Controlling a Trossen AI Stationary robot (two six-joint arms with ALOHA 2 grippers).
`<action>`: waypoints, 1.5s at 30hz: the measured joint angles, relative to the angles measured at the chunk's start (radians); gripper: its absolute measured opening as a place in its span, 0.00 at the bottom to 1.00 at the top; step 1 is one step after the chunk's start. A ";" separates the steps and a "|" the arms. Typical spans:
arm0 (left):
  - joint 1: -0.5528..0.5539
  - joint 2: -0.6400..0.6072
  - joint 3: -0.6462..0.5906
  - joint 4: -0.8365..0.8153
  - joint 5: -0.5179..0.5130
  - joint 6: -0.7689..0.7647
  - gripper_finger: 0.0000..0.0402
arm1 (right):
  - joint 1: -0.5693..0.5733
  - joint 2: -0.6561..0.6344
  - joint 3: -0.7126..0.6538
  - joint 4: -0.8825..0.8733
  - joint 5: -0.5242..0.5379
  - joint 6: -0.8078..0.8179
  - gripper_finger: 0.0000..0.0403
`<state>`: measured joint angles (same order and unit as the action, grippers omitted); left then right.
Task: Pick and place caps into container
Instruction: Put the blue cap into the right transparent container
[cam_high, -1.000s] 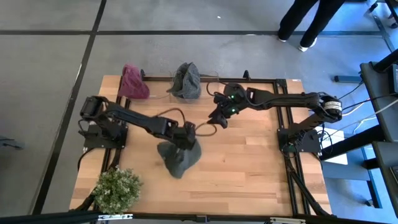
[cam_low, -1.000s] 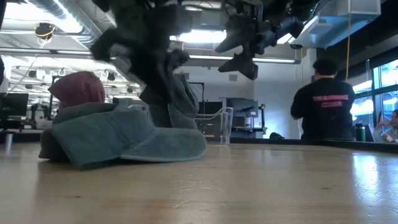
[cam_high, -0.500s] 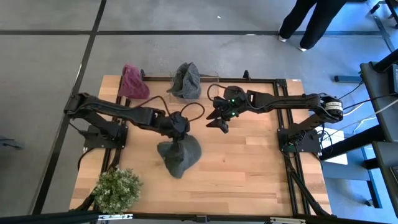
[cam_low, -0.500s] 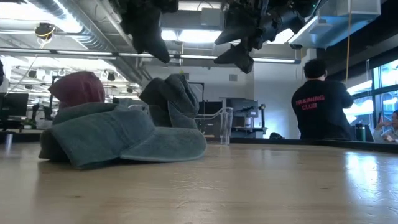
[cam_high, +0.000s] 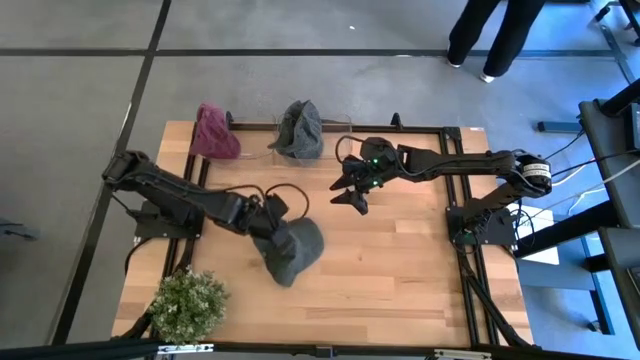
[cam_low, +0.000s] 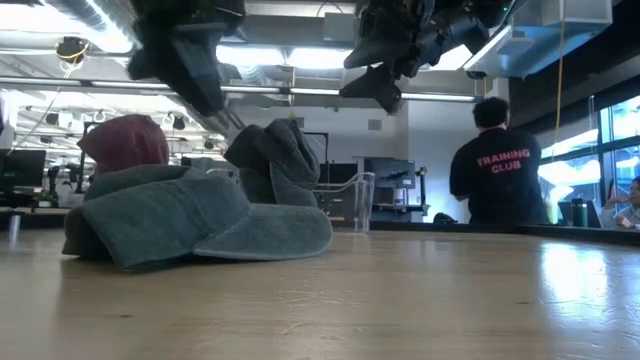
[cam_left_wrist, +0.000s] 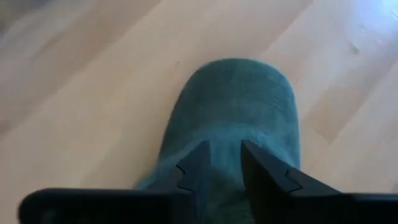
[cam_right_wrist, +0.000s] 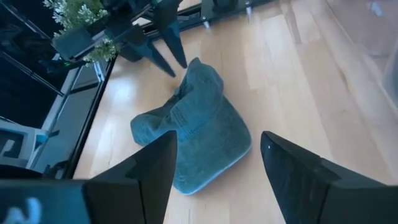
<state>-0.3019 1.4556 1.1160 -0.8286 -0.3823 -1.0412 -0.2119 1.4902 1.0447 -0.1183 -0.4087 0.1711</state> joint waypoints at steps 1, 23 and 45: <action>-0.016 0.002 0.000 -0.014 -0.009 -0.060 0.23 | 0.000 0.000 0.000 0.001 0.000 -0.014 0.58; -0.372 0.009 -0.223 0.000 -0.148 -1.190 0.42 | 0.000 0.000 0.000 0.011 0.015 -0.104 0.58; -0.371 0.182 -0.403 0.391 -0.164 -1.196 0.42 | 0.000 0.000 0.001 0.018 0.041 -0.069 0.58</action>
<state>-0.6725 1.6374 0.7125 -0.4374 -0.5461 -2.2368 -0.2119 1.4906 1.0454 -0.1005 -0.3674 0.1020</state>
